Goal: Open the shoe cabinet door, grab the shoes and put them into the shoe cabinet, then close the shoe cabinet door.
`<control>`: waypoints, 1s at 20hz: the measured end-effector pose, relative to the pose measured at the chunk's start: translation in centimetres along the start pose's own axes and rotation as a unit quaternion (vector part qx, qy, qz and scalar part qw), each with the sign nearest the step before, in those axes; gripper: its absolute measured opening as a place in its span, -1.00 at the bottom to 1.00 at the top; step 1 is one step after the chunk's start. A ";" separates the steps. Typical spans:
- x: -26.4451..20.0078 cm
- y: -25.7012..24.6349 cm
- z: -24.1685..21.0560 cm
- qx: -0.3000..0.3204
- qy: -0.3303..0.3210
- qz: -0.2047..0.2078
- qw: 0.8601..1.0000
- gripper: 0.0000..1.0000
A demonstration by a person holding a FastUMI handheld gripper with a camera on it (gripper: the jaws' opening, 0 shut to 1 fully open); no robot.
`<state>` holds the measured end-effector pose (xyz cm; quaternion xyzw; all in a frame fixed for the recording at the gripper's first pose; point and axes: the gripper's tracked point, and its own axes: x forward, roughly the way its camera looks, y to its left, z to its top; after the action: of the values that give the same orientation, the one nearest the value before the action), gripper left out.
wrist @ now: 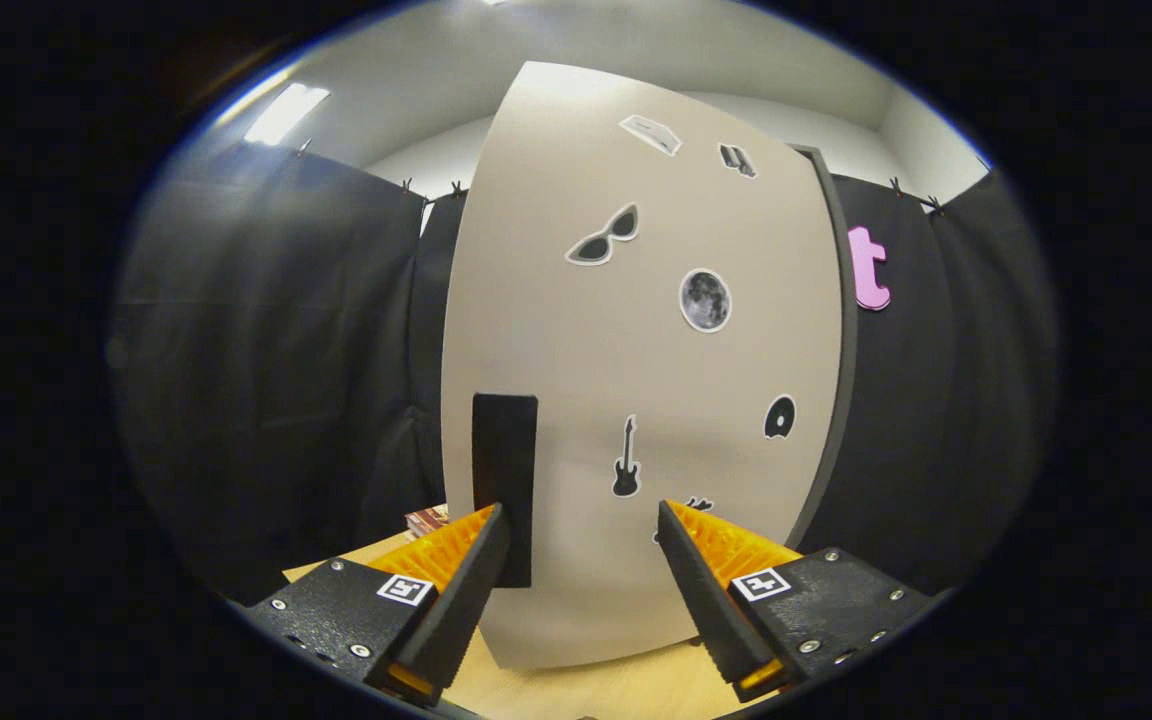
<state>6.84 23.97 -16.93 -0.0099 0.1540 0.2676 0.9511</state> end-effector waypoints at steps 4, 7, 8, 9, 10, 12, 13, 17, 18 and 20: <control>3.5 1.0 -0.1 0.023 0.005 0.005 1.000 0.87; 5.5 1.2 -0.2 0.046 0.009 0.000 0.999 0.87; 6.0 1.2 -0.2 0.053 0.009 -0.003 0.999 0.88; 6.8 1.3 -0.3 0.059 0.014 -0.007 0.998 0.88; 7.3 1.4 -0.4 0.064 0.015 -0.011 0.998 0.89; 8.0 1.5 -0.4 0.064 0.017 -0.021 0.998 0.91; 8.2 1.5 -0.5 0.060 0.017 -0.026 0.998 0.90; 8.5 1.7 0.0 0.054 0.024 -0.050 0.997 0.91; 8.3 1.8 0.7 0.059 0.015 -0.049 0.997 0.91; 8.4 1.9 2.2 0.063 0.001 -0.047 0.997 0.91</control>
<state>13.31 30.06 -17.24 0.0428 0.1712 0.2123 0.9611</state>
